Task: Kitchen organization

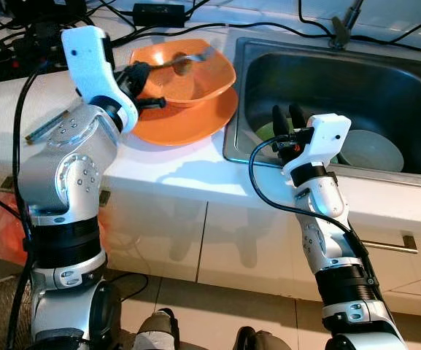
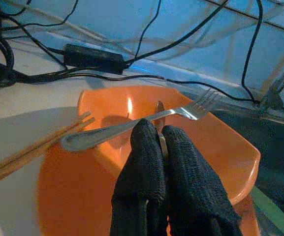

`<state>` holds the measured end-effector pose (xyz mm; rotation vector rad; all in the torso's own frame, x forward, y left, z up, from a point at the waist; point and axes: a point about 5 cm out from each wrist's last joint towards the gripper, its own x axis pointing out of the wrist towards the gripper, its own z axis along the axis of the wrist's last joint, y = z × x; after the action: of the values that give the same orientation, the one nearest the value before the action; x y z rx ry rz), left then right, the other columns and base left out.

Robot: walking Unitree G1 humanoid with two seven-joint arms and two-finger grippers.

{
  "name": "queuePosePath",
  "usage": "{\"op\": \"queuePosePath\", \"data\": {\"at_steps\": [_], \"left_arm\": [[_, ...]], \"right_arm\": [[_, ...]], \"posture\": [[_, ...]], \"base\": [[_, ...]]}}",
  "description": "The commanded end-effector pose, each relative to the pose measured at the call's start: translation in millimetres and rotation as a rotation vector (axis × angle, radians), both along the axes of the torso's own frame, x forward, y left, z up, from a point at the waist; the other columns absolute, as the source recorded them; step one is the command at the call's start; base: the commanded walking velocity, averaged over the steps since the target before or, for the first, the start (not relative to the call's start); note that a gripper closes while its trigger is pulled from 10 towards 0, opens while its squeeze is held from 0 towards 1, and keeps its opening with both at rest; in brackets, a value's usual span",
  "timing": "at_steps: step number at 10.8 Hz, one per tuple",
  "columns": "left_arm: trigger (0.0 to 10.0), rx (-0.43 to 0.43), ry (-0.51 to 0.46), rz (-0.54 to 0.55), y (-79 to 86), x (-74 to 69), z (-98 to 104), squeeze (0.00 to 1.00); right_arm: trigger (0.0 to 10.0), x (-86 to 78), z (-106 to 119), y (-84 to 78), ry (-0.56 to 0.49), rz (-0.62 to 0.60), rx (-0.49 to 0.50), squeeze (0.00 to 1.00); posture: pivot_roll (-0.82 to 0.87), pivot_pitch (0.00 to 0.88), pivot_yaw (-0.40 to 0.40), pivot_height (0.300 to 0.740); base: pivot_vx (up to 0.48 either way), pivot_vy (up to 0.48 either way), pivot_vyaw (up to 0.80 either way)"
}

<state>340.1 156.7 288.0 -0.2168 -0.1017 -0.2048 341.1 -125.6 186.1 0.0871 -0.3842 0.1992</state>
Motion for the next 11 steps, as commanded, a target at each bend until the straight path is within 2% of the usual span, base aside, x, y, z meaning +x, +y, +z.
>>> {"op": "queuePosePath", "data": {"at_steps": [1, 5, 8, 10, 11], "left_arm": [[10.0, -0.009, -0.033, -0.008, -2.8, 0.5, 7.8, 0.0], [10.0, -0.012, 0.0, -0.05, -9.1, 0.9, 1.3, 0.0], [10.0, 0.023, 0.046, -0.147, -21.1, -3.8, -7.1, 0.0], [10.0, -0.032, 0.142, -0.136, -28.6, -1.6, -20.3, 0.0], [10.0, -0.058, 0.158, -0.118, -29.8, -0.6, -23.5, 0.0]], "right_arm": [[10.0, 1.1, 0.3, -0.3, 0.004, 0.005, 0.009, 0.0], [10.0, 1.2, -0.2, -1.2, 0.006, 0.004, 0.007, 0.0], [10.0, 1.1, -0.8, -1.0, 0.011, 0.004, 0.003, 0.0], [10.0, 1.4, -1.0, -0.6, 0.013, 0.007, 0.003, 0.0], [10.0, 1.5, -1.0, -0.5, 0.013, 0.006, 0.004, 0.0]], "posture": [[0.23, 0.144, -0.028, 0.74], [0.23, 0.145, -0.028, 0.74], [0.23, 0.152, -0.028, 0.74], [0.23, 0.152, -0.027, 0.74], [0.23, 0.152, -0.026, 0.74]], "base": [[0.0, 0.0, 0.0], [0.0, 0.0, 0.0], [0.0, 0.0, 0.0], [0.0, 0.0, 0.0], [0.0, 0.0, 0.0]]}}
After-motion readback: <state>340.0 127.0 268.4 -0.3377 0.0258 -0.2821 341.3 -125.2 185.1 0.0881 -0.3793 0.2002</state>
